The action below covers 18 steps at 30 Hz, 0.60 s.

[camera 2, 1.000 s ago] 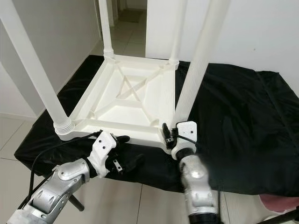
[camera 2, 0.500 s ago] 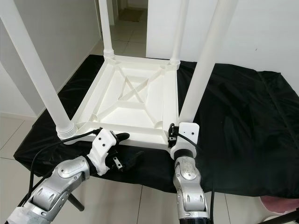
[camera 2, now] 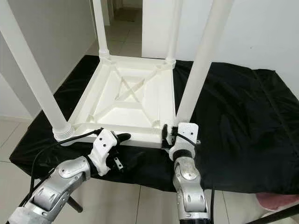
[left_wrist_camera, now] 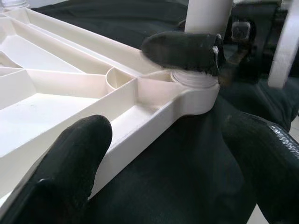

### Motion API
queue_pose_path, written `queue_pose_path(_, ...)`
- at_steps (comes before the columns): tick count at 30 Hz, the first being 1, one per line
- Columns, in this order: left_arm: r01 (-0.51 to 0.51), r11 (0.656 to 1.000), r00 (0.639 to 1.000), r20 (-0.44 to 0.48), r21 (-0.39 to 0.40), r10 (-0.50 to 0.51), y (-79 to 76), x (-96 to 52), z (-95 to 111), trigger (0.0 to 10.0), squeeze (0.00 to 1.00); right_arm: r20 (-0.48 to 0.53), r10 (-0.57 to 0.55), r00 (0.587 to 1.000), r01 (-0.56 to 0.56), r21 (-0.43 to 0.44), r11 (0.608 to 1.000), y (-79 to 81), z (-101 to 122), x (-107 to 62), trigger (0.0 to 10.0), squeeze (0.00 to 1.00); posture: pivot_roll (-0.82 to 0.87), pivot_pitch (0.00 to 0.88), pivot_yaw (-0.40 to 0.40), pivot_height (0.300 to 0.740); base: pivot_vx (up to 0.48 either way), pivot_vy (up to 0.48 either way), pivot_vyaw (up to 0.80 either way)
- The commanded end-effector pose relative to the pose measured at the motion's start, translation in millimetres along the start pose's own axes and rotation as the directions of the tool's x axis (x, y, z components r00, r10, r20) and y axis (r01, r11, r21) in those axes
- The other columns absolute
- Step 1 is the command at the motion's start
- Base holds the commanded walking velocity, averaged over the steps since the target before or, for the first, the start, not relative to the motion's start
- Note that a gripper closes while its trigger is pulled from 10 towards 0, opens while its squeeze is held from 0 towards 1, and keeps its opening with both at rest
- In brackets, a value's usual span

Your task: Building children table

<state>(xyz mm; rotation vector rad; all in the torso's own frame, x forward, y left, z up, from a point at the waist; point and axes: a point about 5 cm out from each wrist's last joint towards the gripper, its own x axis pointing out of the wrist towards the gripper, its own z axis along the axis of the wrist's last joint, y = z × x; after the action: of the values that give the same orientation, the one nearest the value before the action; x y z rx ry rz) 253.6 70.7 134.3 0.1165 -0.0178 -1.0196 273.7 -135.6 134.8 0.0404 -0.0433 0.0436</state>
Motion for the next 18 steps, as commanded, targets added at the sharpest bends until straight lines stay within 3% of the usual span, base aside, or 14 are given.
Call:
queue_pose_path(1, 0.031, 1.0, 1.0, -0.002, 0.005, -0.031, -2.3, 0.8, 1, 10.0, 0.0, -0.006, 0.062, 0.998, -0.062, 0.014, 0.998, 2.3, -2, -1.3, 10.0, 0.0, -0.04, 0.015, -0.003, 0.74, 0.0, 0.0, 0.0)
queue_pose_path(7, 0.029, 0.999, 1.0, 0.012, -0.036, -0.028, -10.3, 3.0, 3, 10.0, 0.0, -0.002, 0.217, 0.976, -0.216, -0.054, 0.975, -9.1, 0, 0.0, 10.0, 0.0, -0.05, 0.018, -0.005, 0.74, 0.0, 0.0, 0.0)
queue_pose_path(13, 0.039, 0.997, 0.999, 0.01, -0.061, -0.038, -21.4, 4.5, 5, 10.0, 0.0, -0.018, 0.307, 0.952, -0.306, -0.131, 0.943, -31.0, 1, 5.8, 10.0, 0.0, -0.04, 0.022, -0.014, 0.74, 0.0, 0.0, 0.0)
queue_pose_path(16, 0.037, 0.997, 0.999, 0.013, -0.064, -0.036, -21.5, 4.9, 5, 10.0, 0.0, -0.021, 0.33, 0.944, -0.329, -0.138, 0.934, -33.5, 2, 6.5, 10.0, 0.0, -0.04, 0.023, -0.015, 0.74, 0.0, 0.0, 0.0)
queue_pose_path(18, 0.026, 0.995, 1.0, 0.015, -0.093, -0.025, -21.8, 5.5, 7, 10.0, 0.0, -0.027, 0.404, 0.914, -0.404, -0.153, 0.902, -38.9, 3, 8.0, 10.0, 0.0, -0.04, 0.026, -0.016, 0.74, 0.0, 0.0, 0.0)
